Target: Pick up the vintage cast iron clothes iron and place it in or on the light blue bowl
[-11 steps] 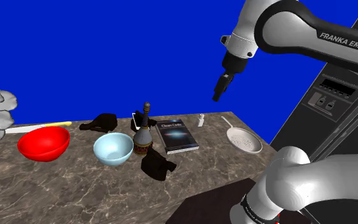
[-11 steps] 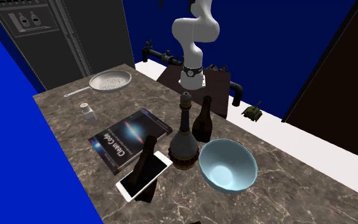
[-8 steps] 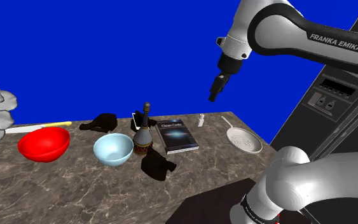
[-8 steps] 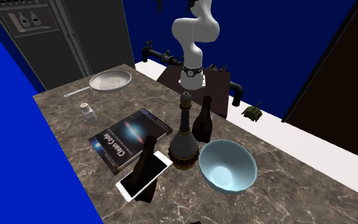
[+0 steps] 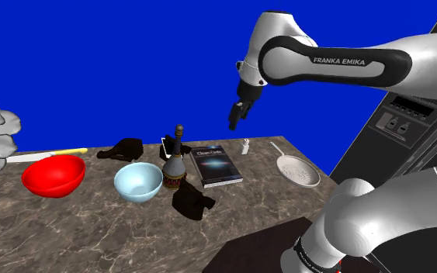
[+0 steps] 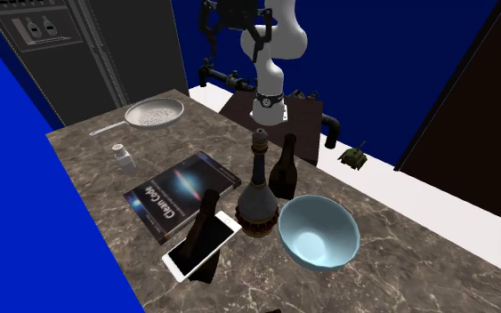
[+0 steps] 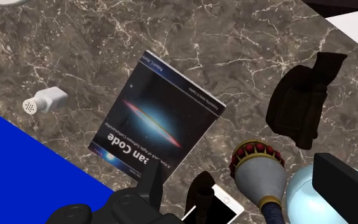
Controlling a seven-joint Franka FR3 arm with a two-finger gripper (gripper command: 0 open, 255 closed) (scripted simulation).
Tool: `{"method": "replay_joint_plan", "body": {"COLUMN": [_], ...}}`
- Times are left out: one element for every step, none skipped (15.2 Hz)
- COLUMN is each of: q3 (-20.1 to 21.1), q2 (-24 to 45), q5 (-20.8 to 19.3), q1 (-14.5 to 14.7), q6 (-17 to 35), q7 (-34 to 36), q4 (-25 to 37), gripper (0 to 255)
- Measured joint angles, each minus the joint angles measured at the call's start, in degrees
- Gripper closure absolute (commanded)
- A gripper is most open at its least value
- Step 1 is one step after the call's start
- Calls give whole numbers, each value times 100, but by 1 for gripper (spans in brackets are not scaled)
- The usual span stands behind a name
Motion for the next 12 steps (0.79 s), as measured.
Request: {"method": "replay_joint_plan", "body": {"q3": [10,-12,-18,-5,-11,-12,2,10,16,18,10,4], "q2": [233,411,671,828,1009,1191,1430,1642,1845,2073,2309,2482], "q5": [0,-12,-21,-18,-25,-31,-35,-39,-42,-51,-63,-70], "q1": [-1,-17,-27,-22,-29,-34,-31,-30,-30,-33,-43,-50], "q6": [151,257,410,512,658,796,922,1035,1127,1246,1386,1502], "q7": [20,-5,-4,19,17,25,52,68,83,94,92,88], "q4": [81,154,261,309,341,382,495,591,699,807,899,952], "gripper": [0,0,0,0,0,0,0,0,0,0,0,0]}}
